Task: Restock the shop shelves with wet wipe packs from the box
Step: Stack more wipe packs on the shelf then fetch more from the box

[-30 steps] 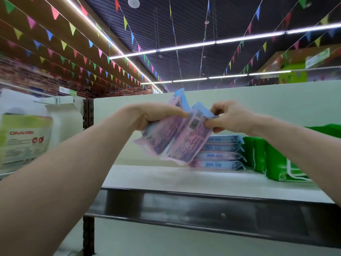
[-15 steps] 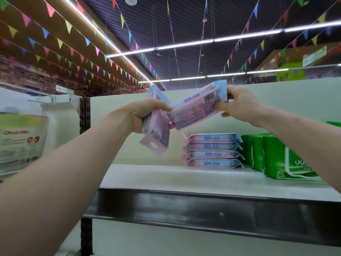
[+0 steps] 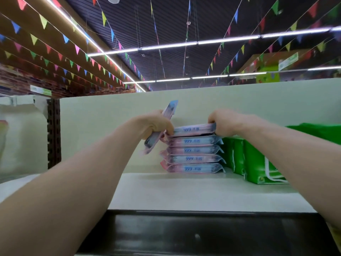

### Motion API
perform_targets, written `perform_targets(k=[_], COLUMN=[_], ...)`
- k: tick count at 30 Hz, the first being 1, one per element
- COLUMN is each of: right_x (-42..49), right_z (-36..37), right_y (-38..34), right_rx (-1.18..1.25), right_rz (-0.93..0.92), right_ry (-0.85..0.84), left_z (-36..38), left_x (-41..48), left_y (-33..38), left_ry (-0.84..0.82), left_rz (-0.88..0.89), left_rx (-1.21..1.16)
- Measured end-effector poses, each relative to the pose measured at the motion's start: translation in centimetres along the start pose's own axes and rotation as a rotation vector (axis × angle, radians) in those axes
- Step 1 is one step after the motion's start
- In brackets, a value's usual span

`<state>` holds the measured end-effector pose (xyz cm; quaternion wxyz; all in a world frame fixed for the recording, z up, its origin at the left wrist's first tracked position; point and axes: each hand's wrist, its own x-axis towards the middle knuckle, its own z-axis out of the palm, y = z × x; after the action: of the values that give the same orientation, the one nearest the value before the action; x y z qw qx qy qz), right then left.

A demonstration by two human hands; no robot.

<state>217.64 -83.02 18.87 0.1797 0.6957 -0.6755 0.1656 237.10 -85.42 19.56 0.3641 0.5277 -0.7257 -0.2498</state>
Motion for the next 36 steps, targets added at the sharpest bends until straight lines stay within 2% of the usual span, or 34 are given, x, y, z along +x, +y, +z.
perform_targets(k=[3,7,14,19,21,23,26,30,33,36], right_x=[-0.8,-2.6,-1.7,-1.4,-1.4,-1.4,-1.3,-1.1,-1.2,-1.6], right_z=[-1.1,-2.9,-1.1,-0.9,-1.3,-1.8,-1.8,-1.9,-2.2,-2.1], right_y=[-0.4,-1.5,-2.9,-2.7,-2.5,-2.8,-3.5,-3.0,-1.8,-1.0], right_rx=[0.027,0.258,0.163,0.148,0.253,0.304,0.199,0.060,0.085,0.158], right_rz=[-0.016,-0.079,-0.113,-0.121,-0.170,-0.294,-0.428,-0.377,-0.302,-0.241], right_ry=[-0.133,-0.169,-0.034,0.015,0.173,0.346,0.440,0.494,0.516,0.467], left_z=[0.0,0.2,0.5,-0.1,0.0,0.2,0.6,0.0,-1.2,-1.2], left_x=[-0.1,-0.8,-0.7,-1.2,-1.4,-1.6,-1.8,-1.4,-0.9,-0.4], left_y=[0.0,0.2,0.0,-0.1,0.3,0.7,1.5,1.4,0.7,0.5], left_ry=[-0.004,0.028,0.043,0.122,0.150,0.153,0.137,0.131,0.174,0.276], left_rz=[-0.003,-0.007,0.020,0.151,0.234,0.302,0.369,0.337,0.274,0.276], left_rx=[0.063,0.109,0.139,0.327,0.396,0.439,0.447,0.536,0.650,0.735])
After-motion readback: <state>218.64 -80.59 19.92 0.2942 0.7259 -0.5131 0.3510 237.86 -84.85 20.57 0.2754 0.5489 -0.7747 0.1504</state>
